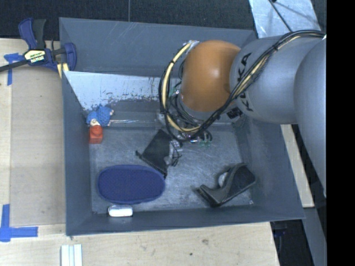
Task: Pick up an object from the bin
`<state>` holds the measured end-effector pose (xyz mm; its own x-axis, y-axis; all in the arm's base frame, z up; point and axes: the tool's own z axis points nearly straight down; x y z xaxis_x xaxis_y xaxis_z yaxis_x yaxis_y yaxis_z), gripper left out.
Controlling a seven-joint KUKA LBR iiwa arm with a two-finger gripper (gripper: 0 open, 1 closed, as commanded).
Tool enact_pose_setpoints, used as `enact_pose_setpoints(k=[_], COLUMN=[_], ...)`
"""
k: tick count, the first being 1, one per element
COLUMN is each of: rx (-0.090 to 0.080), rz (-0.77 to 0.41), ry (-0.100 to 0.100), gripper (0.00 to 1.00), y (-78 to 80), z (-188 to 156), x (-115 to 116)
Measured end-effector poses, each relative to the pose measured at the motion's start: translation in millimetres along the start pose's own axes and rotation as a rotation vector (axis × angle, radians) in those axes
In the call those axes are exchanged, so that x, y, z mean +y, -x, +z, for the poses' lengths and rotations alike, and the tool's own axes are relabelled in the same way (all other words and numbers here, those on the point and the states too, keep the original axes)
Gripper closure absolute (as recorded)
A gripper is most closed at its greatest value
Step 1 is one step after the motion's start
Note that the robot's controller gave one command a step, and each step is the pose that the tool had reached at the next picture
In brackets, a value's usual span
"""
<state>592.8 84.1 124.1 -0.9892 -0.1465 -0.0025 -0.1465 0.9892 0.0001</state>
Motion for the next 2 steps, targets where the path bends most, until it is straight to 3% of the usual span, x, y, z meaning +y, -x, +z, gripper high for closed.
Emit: enact_pose_setpoints(k=[1, 2], rx=[0.004, 0.002], rz=[0.010, 0.010], ry=[0.001, 0.000], gripper=[0.00, 0.00], y=[14.8, 15.6], z=[57.2, 56.5], x=[1.2, 0.7])
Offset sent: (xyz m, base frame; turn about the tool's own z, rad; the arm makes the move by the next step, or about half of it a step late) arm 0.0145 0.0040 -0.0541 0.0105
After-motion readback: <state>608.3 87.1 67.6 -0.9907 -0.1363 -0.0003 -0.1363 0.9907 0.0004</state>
